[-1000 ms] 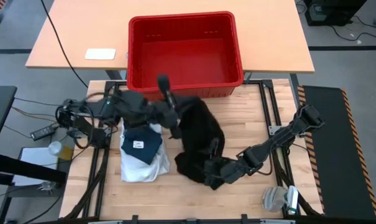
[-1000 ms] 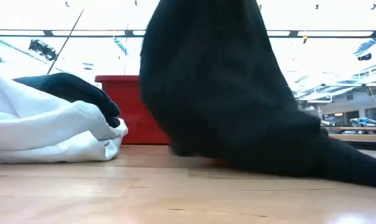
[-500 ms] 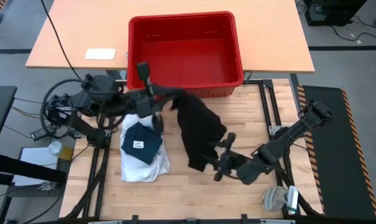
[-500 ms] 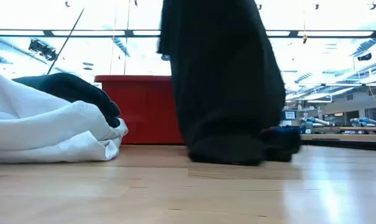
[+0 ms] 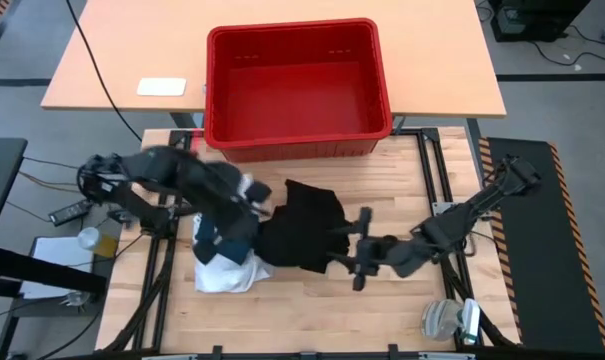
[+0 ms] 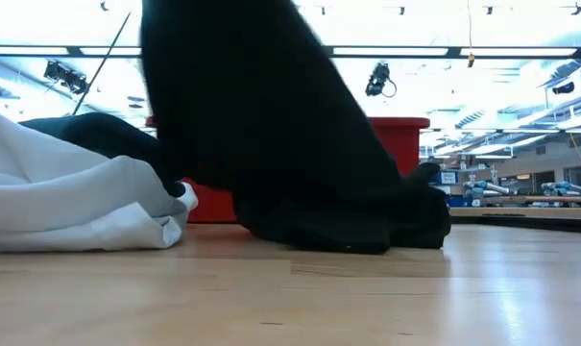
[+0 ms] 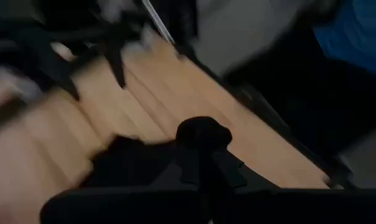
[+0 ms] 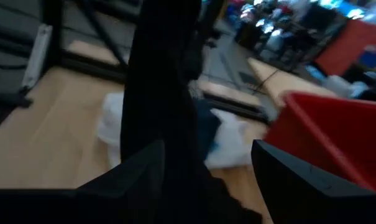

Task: Fold laundry
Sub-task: Fold the black shirt

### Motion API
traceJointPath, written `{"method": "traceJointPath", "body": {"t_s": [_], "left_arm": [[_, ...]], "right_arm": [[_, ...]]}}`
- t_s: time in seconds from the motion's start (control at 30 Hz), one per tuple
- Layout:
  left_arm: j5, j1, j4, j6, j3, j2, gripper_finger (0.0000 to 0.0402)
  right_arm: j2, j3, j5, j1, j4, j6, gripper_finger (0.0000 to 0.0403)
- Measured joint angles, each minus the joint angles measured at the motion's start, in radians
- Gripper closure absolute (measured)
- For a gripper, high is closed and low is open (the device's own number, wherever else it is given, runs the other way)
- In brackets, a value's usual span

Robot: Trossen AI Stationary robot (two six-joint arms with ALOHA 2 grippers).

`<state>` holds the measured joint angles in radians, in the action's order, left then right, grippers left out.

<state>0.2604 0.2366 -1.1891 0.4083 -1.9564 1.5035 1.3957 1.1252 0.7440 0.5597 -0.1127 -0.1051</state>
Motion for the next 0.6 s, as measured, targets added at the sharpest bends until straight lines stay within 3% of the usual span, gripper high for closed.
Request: {"method": "traceJointPath", "body": {"t_s": [0.17, 0.3, 0.4, 0.5, 0.6], "left_arm": [[-0.007, 0.076, -0.033, 0.014, 0.001, 0.097, 0.0395], [-0.117, 0.138, -0.029, 0.055, 0.001, 0.156, 0.0398], [-0.140, 0.165, -0.024, 0.032, 0.004, 0.190, 0.0399], [-0.196, 0.201, 0.061, -0.010, 0.108, 0.188, 0.0399], [-0.271, 0.224, 0.234, -0.048, 0.306, 0.171, 0.0400]], "right_arm": [[0.064, 0.001, -0.211, -0.063, 0.106, -0.019, 0.0157], [0.110, 0.001, -0.266, -0.089, 0.106, -0.026, 0.0157], [0.126, 0.001, -0.258, -0.092, 0.055, -0.006, 0.0157], [0.123, 0.001, -0.232, -0.091, -0.066, 0.088, 0.0157], [0.118, 0.001, -0.241, -0.090, -0.150, 0.194, 0.0160]]}}
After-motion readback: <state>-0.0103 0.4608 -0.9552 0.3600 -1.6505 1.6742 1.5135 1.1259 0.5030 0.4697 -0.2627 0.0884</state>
